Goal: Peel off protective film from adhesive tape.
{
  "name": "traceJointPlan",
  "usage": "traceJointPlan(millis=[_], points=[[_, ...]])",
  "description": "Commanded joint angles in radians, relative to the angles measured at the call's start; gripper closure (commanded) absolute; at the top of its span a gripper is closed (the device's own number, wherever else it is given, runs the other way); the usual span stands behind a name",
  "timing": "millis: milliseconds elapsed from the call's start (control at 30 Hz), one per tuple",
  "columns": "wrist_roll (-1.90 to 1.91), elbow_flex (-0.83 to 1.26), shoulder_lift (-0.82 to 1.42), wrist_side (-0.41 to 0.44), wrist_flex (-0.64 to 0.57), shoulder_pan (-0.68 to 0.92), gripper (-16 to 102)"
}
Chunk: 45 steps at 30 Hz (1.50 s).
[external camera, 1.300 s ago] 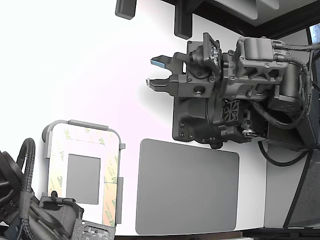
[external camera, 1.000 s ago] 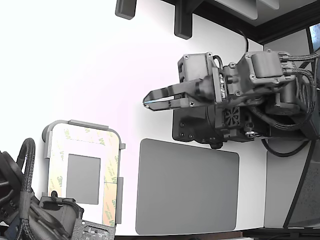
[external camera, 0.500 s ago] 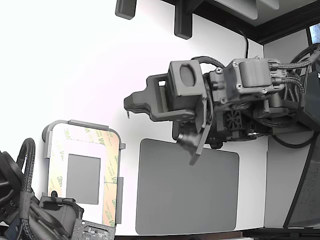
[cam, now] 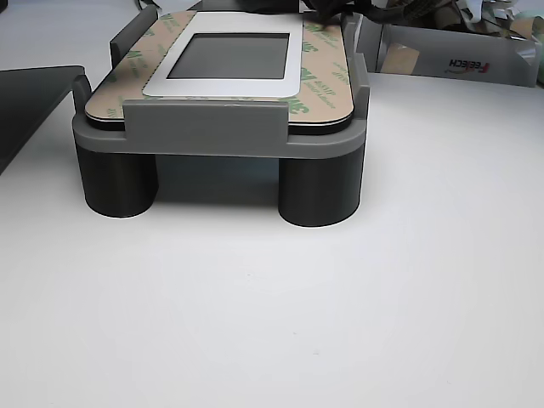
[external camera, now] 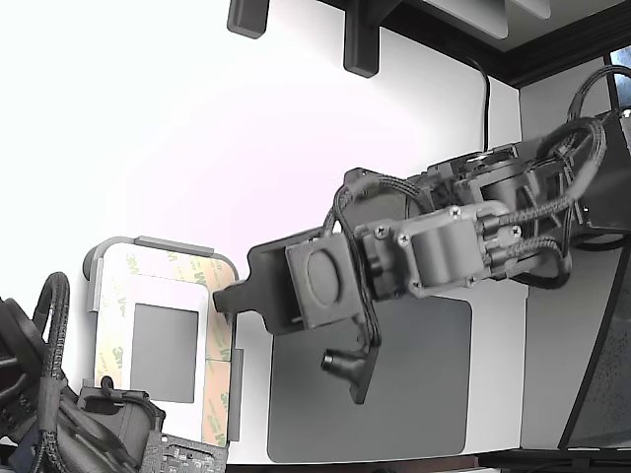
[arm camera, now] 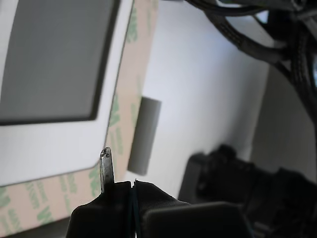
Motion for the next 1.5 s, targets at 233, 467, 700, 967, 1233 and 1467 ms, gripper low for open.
traceJointPlan(millis=[233, 467, 700, 967, 1233, 1467], points=[[0.043, -0.225, -0.236, -0.046, 0.028, 0.066, 97], [0.006, -0.252, -0.324, -0.023, -0.026, 0.107, 97], [-0.017, -0.295, -0.414, -0.014, -0.055, 0.135, 97], [-0.018, -0.357, -0.488, -0.003, -0.04, 0.172, 97], [-0.052, -0.377, -0.514, 0.011, -0.023, 0.206, 97], [-0.081, -0.423, -0.555, 0.008, 0.006, 0.216, 97]])
